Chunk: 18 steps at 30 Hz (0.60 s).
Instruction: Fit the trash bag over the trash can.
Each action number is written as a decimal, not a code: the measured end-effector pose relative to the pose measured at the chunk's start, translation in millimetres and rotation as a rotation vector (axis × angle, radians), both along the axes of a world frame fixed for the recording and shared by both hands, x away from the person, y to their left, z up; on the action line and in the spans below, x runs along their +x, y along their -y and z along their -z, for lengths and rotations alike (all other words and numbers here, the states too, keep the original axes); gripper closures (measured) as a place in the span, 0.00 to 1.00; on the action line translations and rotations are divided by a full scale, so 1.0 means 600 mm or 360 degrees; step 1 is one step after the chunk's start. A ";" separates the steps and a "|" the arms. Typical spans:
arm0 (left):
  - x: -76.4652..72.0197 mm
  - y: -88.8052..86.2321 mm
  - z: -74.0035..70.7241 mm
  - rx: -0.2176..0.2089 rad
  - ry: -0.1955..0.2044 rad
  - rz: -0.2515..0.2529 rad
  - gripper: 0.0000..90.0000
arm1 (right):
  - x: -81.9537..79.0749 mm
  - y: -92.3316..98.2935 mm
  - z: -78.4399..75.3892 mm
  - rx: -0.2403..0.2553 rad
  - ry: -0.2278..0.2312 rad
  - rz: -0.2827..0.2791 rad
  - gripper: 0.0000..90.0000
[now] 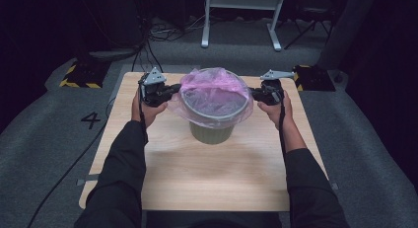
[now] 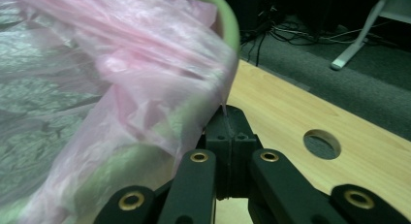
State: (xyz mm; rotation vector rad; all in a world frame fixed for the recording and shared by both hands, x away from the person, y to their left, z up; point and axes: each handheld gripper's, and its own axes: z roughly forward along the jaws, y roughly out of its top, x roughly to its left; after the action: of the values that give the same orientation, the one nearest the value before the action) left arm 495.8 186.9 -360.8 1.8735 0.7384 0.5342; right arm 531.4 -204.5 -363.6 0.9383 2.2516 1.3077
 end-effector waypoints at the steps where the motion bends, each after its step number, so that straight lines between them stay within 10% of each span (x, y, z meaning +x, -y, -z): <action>1: 0.000 0.000 0.000 0.0000 0.0000 0.0000 1.00 | 0.000 0.000 0.000 0.0000 0.0000 0.0000 1.00; 18: -0.106 0.032 -0.004 0.0108 0.0089 0.0249 1.00 | -0.118 0.070 0.007 0.0049 -0.0001 -0.0192 1.00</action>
State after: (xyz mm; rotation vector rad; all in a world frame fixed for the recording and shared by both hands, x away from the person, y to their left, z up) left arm 431.9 167.6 -358.5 1.9521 0.5376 0.5145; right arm 460.8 -246.6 -367.9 0.8244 2.3270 1.3966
